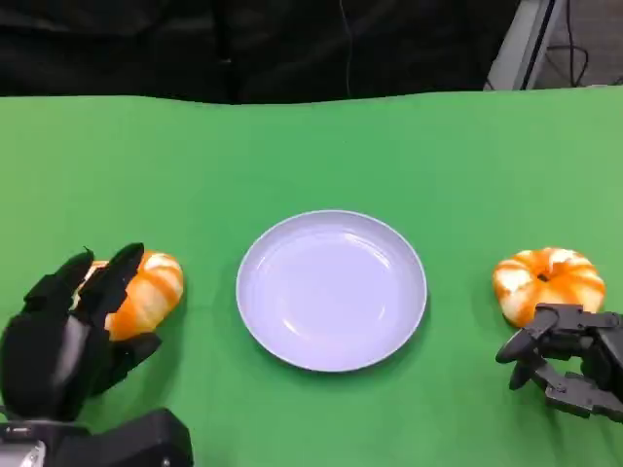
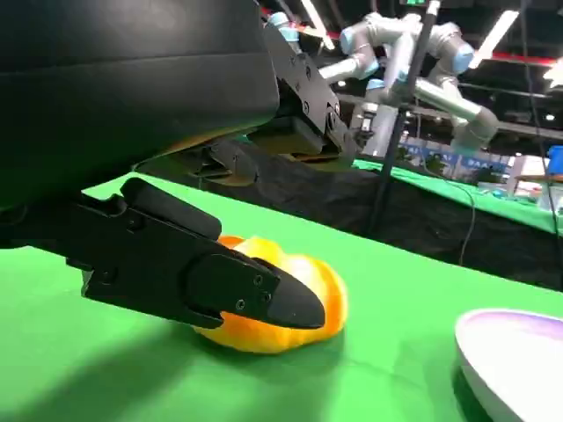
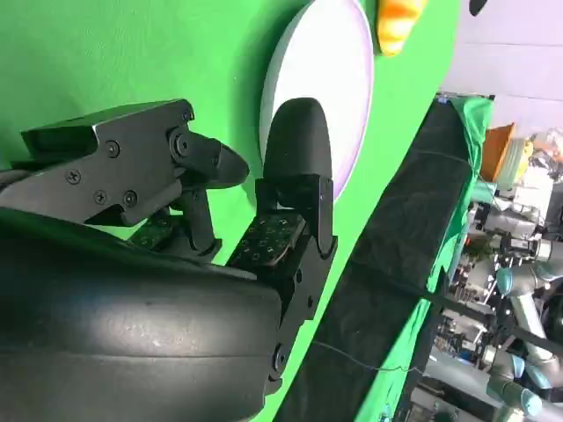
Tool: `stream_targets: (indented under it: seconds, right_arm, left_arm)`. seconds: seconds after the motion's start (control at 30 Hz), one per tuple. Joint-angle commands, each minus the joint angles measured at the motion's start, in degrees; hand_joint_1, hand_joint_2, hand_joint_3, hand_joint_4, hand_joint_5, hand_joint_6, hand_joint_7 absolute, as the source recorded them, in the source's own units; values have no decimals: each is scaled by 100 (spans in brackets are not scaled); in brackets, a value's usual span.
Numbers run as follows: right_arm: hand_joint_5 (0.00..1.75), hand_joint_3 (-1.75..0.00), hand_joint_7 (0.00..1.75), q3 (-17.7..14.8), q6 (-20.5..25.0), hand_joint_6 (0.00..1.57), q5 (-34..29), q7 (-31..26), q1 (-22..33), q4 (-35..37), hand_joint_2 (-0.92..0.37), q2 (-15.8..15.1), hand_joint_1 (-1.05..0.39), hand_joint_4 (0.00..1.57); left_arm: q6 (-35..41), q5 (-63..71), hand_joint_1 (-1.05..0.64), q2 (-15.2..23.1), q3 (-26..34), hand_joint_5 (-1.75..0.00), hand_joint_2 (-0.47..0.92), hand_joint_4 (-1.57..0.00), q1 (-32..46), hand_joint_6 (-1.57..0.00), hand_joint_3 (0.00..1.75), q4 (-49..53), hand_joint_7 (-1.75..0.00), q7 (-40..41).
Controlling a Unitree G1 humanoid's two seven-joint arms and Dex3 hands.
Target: Grasp the bread from the table and place it into the plate.
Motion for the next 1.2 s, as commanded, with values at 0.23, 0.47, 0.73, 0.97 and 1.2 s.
stream_targets:
  seconds: [0.23, 0.47, 0.73, 0.97, 1.2]
  right_arm:
    - [134, -67, 94, -83, -38, 95, 77, -5, 9, -44, -79, -117, 3, 89]
    - [133, -68, 93, -85, -32, 95, 91, 12, 11, -39, -79, -117, 4, 89]
    - [133, -67, 93, -83, -38, 95, 93, 22, 27, -45, -80, -130, 4, 89]
    - [134, -67, 93, -72, -60, 95, 61, -16, 29, -41, -80, -136, 5, 89]
    - [133, -67, 93, -59, -54, 95, 22, -50, 39, -44, -79, -147, 4, 89]
  left_arm:
    - [-41, -412, -74, 189, -45, 0, 92, -29, -384, -31, 2, 514, 0, -721]
    - [-96, -667, -75, 188, -57, 0, 92, -28, -668, -29, 3, 978, 0, -1189]
    - [-158, -791, -74, 149, -148, 0, 92, -29, -984, -30, 2, 1479, 0, -1437]
    - [-253, -831, -71, 89, -254, 0, 92, -30, -1221, -31, 2, 1761, 0, -1609]
    - [-326, -897, -70, 20, -315, 0, 91, -30, -1378, -31, 0, 1901, 0, -1690]
